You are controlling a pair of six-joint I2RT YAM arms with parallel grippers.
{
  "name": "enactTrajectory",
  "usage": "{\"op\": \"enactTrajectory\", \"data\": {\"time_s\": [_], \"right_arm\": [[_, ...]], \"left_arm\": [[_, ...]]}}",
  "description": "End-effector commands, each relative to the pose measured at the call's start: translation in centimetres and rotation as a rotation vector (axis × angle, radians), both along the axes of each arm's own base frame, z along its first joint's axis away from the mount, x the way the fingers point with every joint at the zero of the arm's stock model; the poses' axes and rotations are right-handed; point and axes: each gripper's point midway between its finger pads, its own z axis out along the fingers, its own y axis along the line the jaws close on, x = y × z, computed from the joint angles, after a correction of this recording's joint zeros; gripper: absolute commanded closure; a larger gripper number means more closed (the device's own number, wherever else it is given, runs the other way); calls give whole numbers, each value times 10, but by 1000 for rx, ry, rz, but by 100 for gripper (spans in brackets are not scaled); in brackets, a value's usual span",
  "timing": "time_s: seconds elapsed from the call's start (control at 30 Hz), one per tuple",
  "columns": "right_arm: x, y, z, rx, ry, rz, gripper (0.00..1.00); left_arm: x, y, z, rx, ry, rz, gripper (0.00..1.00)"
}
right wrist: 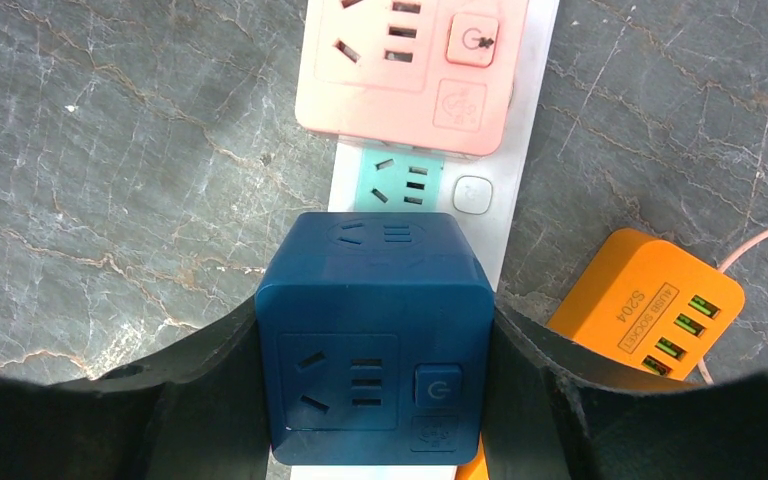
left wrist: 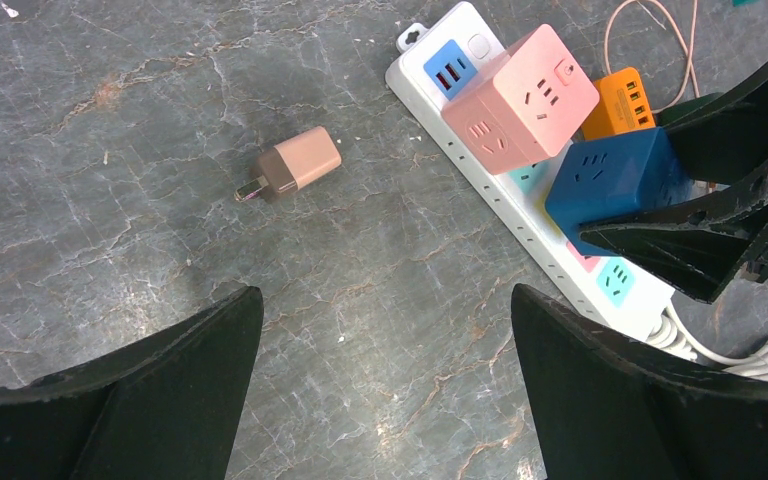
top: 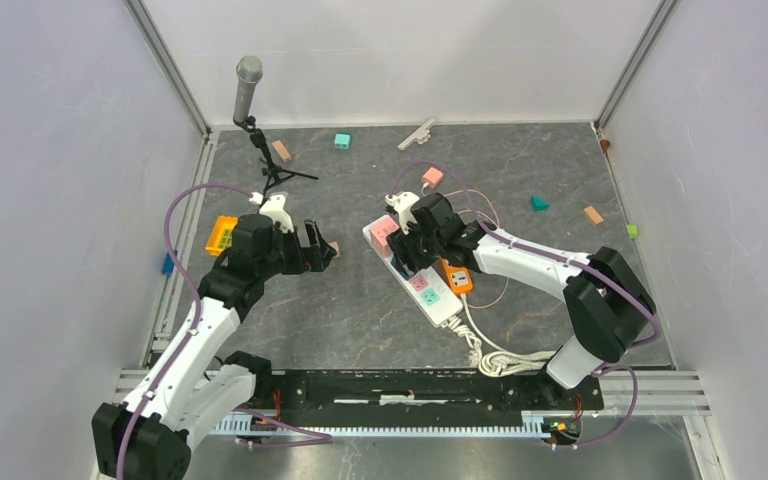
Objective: Insert the plug
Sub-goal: Insert the plug into the socket.
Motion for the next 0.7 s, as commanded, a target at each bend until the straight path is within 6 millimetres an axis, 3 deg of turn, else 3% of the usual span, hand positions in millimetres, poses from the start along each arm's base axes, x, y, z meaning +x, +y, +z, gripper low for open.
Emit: {"op": "enactTrajectory", "data": {"time_s": [0.0,0.33,0.67], "right_arm": [[-35,-38,-31,-173,148,-5,100],[-32,-32,-10,-159,117,1,100],[-29,-33,-31,-217,116,-33,100]], "left_arm": [[8,3,14,26,-63,-8,0],[8,3,14,26,-63,-8,0],[8,3,14,26,-66,-8,0]]}}
